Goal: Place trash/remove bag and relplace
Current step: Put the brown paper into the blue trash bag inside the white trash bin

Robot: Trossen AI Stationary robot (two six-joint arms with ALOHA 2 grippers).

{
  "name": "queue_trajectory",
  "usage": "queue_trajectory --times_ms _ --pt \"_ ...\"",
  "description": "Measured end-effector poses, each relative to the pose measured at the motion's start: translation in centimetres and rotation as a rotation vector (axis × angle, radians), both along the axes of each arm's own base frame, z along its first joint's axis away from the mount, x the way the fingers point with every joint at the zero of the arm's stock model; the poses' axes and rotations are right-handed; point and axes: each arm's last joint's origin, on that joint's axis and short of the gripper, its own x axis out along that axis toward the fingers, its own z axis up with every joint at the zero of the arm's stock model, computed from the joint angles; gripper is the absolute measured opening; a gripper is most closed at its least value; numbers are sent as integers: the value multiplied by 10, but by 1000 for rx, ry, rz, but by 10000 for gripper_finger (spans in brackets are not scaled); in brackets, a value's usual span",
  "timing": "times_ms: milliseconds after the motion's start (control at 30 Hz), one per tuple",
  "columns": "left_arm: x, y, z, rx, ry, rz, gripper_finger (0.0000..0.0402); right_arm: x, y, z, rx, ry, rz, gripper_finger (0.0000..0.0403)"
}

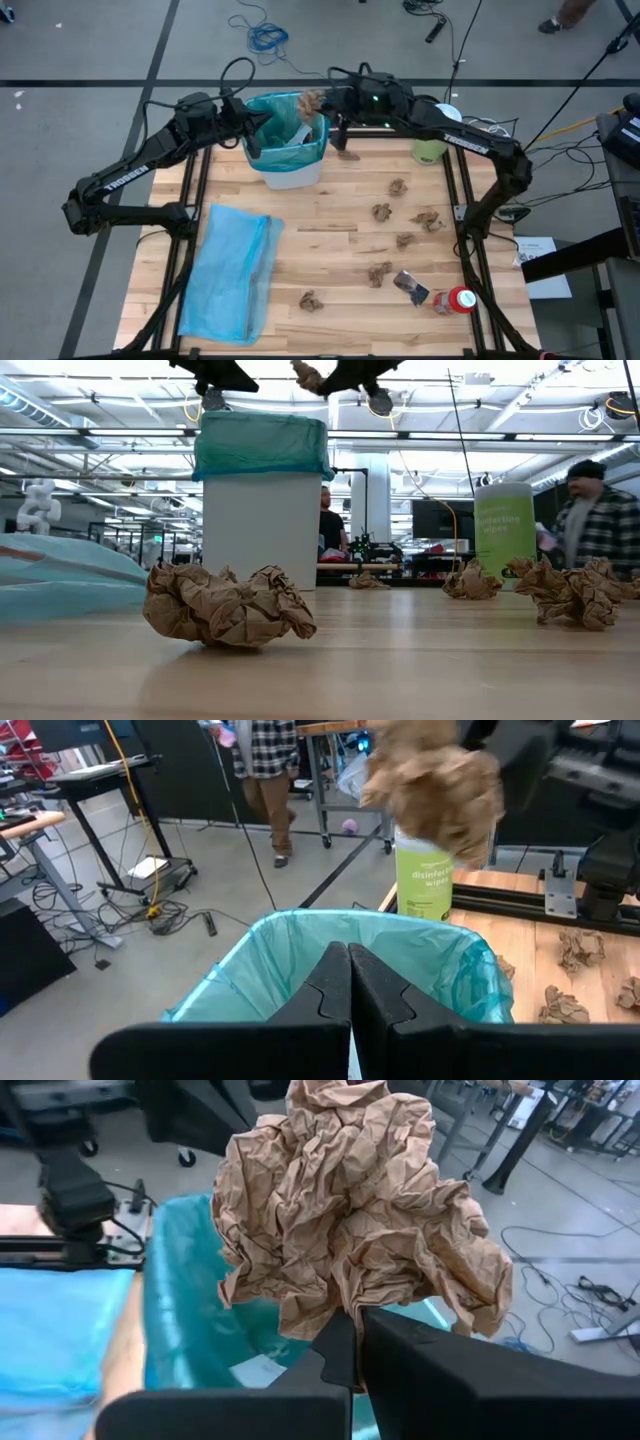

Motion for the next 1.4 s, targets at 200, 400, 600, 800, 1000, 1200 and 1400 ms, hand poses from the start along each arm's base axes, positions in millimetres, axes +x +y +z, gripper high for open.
queue_trajectory --times_ms 200,400,600,800,1000,1200,1400 --pt "0 0 0 -3 -1 0 0 24 -17 -17 8 74 -2 10" --pt "0 0 0 -3 -1 -2 0 45 -24 -23 25 96 57 24" --pt "0 0 0 -6 3 -2 0 54 -26 -23 35 80 113 53" --pt "0 0 -1 -8 3 -2 0 54 -26 -23 39 80 122 114" --pt "0 -1 -3 -22 26 -2 0 54 -26 -23 41 79 122 188" --pt "5 3 -10 -32 74 -6 0 55 -23 -23 43 78 127 246" --pt "6 4 -8 -13 49 -7 10 55 -23 -23 47 79 126 275"
